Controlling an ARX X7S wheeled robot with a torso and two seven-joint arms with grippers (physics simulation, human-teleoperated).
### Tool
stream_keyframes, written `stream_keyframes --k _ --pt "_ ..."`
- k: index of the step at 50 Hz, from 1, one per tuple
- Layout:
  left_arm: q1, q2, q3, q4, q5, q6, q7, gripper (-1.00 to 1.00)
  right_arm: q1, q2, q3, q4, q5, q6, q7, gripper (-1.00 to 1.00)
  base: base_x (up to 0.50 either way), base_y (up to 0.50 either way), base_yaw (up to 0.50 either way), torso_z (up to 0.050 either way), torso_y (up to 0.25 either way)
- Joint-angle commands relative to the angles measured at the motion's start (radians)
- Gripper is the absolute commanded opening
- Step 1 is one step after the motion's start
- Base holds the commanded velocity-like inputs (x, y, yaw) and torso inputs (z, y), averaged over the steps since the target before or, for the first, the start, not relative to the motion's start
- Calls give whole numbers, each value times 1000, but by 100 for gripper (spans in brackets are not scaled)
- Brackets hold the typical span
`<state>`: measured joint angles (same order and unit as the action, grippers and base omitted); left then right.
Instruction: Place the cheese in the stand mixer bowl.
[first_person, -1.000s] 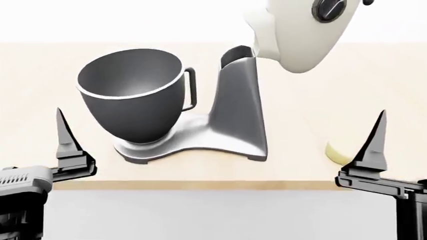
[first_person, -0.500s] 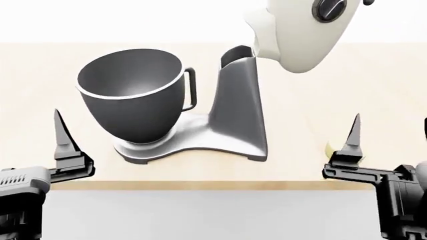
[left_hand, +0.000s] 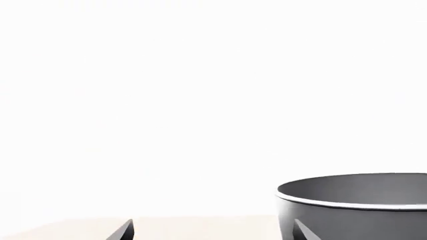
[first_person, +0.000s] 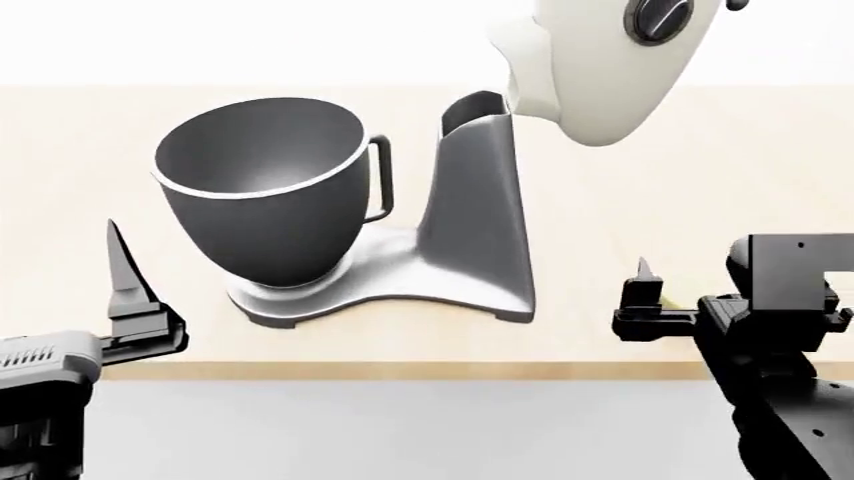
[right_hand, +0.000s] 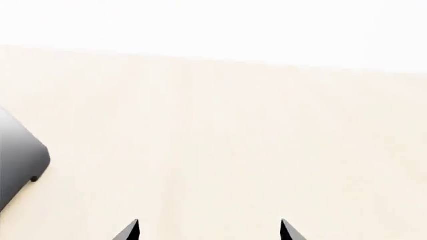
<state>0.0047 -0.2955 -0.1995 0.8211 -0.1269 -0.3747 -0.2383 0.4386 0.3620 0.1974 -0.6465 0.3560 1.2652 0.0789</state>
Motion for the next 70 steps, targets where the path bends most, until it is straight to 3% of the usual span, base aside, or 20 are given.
stream_keyframes --k 1,24,27,35,36,45,51,53,58,63,70 --pt "4 -3 0 -9 -3 7 -4 100 82 22 -5 98 14 81 -6 100 0 0 0 0 0" --pt "9 -10 -6 -15 -13 14 -13 100 136 70 -54 198 1 275 54 100 0 0 0 0 0" --pt "14 -8 -6 -25 -14 26 -14 100 151 90 -31 288 149 305 187 100 0 0 0 0 0" --pt "20 -8 -12 -35 -18 38 -17 100 133 105 -45 272 192 275 220 100 2 0 0 0 0" --pt "20 -8 -11 -36 -18 38 -18 100 124 117 -59 253 188 246 219 -100 11 0 0 0 0" --pt "24 -9 -15 -41 -21 43 -23 100 84 142 -67 77 239 203 191 -100 0 0 0 -2 0" --pt "22 -12 -10 -37 -19 38 -26 100 106 126 8 -68 329 296 193 -100 0 0 0 0 0" --pt "23 -13 -10 -35 -20 37 -27 100 112 144 41 -111 469 304 254 -100 0 0 0 0 0" --pt "24 -15 -12 -33 -22 36 -29 100 174 216 111 -131 1095 296 666 -100 0 0 0 0 0" --pt "23 -17 -8 -28 -20 31 -32 100 188 251 70 -144 1335 233 830 -100 0 0 0 0 0" --pt "26 -20 -10 -25 -22 31 -35 100 194 272 7 -191 1460 176 894 -100 0 0 0 0 0"
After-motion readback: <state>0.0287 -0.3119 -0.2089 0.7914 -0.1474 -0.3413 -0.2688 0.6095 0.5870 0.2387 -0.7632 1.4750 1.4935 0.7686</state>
